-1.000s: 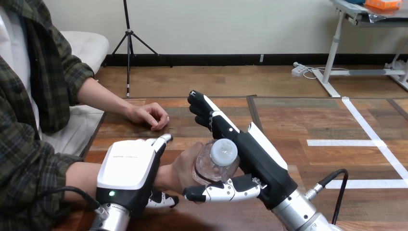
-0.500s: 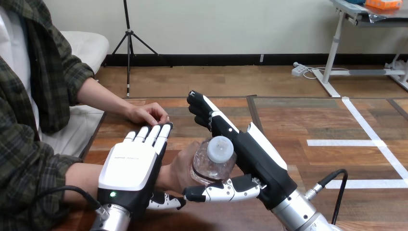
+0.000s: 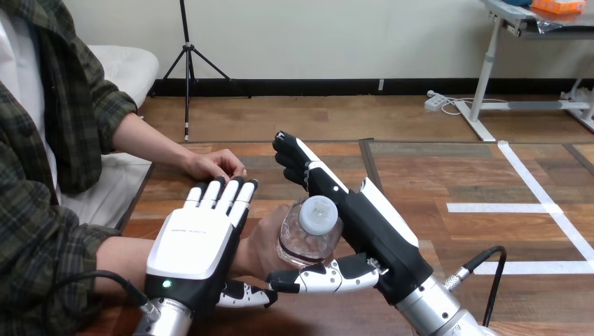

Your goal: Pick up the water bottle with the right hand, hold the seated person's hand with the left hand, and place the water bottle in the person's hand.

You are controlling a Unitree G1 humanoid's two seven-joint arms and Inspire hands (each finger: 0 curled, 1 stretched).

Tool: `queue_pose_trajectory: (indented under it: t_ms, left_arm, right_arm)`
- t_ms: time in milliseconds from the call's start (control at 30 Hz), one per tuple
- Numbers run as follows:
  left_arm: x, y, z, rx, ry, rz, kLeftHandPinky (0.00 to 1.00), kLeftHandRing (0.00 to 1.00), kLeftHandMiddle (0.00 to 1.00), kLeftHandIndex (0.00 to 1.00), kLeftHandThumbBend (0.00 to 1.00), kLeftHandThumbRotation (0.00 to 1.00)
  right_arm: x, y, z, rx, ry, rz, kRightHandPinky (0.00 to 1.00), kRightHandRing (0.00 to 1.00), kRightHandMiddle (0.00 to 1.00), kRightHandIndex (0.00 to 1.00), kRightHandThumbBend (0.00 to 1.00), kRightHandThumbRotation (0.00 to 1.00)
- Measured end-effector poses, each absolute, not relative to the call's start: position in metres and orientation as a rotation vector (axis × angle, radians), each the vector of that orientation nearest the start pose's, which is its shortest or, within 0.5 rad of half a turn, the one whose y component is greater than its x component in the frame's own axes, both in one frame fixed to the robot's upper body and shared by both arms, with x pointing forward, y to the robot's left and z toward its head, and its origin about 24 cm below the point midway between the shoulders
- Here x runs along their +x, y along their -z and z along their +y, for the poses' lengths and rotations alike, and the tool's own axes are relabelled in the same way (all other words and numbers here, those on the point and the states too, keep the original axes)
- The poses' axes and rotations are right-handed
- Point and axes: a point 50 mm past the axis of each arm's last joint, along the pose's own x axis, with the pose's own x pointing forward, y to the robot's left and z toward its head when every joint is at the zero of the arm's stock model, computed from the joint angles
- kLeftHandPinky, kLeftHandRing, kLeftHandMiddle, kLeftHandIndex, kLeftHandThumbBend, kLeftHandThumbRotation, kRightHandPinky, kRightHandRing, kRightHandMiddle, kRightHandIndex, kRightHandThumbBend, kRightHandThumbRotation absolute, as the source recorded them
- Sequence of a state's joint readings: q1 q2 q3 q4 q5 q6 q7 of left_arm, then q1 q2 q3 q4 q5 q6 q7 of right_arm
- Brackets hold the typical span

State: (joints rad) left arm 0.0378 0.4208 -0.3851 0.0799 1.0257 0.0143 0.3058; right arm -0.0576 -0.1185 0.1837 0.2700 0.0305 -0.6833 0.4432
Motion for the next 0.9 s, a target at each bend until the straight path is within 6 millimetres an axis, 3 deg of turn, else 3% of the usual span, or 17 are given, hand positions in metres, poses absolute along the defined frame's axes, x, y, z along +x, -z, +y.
queue_pose_trajectory:
  t_ms: [300,667,900]
  left_arm:
    - [0.227,-0.014,0.152,1.339,0.217,-0.243,1.0,1.0,1.0,1.0,1.0,0.45]
    - [0.222,-0.019,0.15,1.025,0.299,-0.297,1.0,1.0,1.0,1.0,0.97,0.42]
    - [0.217,-0.02,0.15,0.825,0.348,-0.339,1.0,1.0,1.0,1.0,0.99,0.48]
  right_arm:
    - [0.238,-0.05,-0.107,-0.154,-0.639,-0.439,1.0,1.0,1.0,1.0,0.88,0.25]
    - [0.237,-0.049,-0.108,-0.153,-0.637,-0.436,1.0,1.0,1.0,1.0,0.89,0.25]
    - [0.236,-0.047,-0.11,-0.146,-0.631,-0.426,1.0,1.0,1.0,1.0,0.89,0.29]
